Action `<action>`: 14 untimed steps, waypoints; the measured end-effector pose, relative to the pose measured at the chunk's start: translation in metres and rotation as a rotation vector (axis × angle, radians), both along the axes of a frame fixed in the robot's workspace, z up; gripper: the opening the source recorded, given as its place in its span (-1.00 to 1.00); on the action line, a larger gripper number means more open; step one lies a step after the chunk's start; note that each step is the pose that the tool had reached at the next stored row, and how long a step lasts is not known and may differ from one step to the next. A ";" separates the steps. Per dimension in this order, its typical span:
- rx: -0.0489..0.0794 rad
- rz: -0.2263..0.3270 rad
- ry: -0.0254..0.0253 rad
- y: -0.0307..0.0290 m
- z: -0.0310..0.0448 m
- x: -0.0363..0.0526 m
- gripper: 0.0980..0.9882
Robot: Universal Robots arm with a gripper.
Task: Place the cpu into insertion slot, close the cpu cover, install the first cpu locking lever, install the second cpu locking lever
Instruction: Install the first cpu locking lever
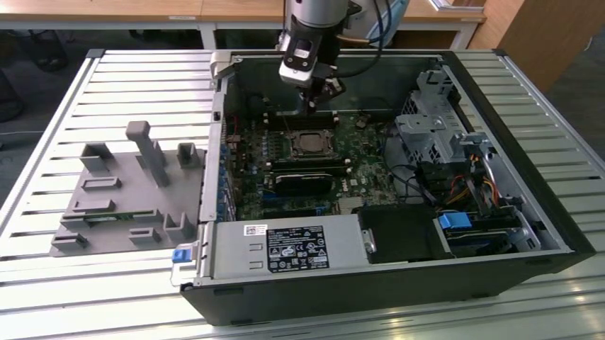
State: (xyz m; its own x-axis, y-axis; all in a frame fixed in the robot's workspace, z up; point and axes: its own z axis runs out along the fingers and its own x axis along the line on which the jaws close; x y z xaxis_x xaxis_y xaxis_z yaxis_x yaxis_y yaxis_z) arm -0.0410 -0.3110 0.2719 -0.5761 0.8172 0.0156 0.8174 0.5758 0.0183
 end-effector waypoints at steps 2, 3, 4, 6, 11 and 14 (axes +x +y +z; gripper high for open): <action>0.000 0.036 0.0000 0.0000 -0.0003 0.0000 -0.98; 0.000 0.054 0.0000 0.0000 -0.0005 0.0000 -0.98; 0.000 0.072 0.0000 0.0000 -0.0006 0.0000 -0.98; 0.000 0.108 0.0000 0.0000 -0.0009 0.0000 -0.98; 0.000 0.199 0.0000 0.0000 -0.0017 0.0000 -0.98; 0.000 0.254 0.0000 0.0000 -0.0023 0.0000 -0.98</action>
